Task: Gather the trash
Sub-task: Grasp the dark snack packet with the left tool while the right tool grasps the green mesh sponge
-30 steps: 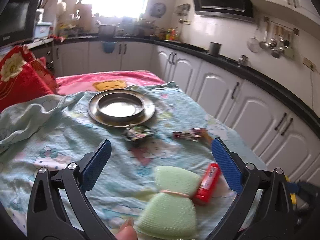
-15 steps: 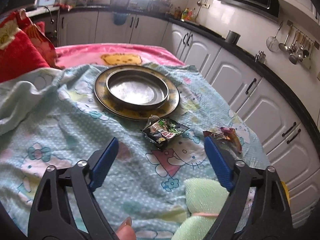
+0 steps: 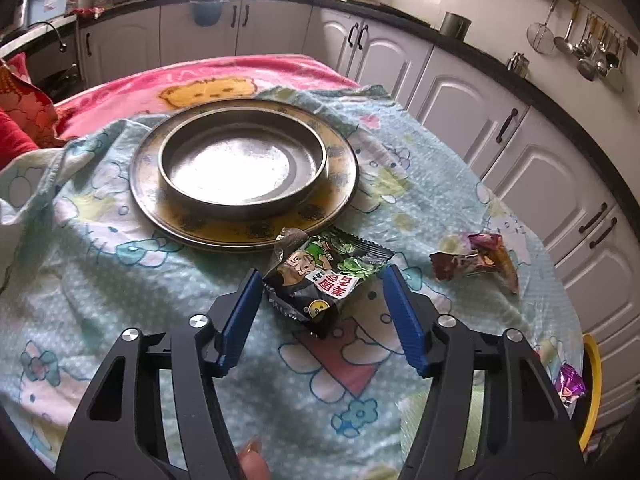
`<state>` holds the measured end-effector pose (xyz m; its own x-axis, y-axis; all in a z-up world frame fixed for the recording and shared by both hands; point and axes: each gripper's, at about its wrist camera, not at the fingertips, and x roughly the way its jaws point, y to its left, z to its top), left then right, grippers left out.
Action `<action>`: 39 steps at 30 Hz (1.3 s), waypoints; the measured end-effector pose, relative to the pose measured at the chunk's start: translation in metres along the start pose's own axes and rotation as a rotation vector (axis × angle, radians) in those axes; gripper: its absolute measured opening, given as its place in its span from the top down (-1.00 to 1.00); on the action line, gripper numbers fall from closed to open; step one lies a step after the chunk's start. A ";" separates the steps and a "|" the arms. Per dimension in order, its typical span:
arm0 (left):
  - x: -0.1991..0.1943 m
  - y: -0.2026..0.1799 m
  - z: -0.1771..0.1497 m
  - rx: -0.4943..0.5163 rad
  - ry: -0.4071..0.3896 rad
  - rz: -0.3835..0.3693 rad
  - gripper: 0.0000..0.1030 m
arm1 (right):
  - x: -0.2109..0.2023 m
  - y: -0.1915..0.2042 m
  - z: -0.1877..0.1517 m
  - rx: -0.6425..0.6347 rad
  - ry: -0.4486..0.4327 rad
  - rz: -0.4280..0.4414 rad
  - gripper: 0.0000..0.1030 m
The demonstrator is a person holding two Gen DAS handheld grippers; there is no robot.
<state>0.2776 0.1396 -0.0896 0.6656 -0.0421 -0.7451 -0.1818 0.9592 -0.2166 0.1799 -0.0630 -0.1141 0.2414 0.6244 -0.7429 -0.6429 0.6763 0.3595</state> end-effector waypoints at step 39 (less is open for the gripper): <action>-0.013 0.010 -0.008 -0.067 0.033 -0.090 0.14 | -0.077 0.010 -0.008 -0.077 -0.084 -0.005 0.27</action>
<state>0.2612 0.1473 -0.0872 0.6572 -0.1377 -0.7410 -0.1711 0.9302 -0.3246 0.1491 -0.1073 -0.0574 0.3026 0.6539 -0.6934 -0.6946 0.6495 0.3093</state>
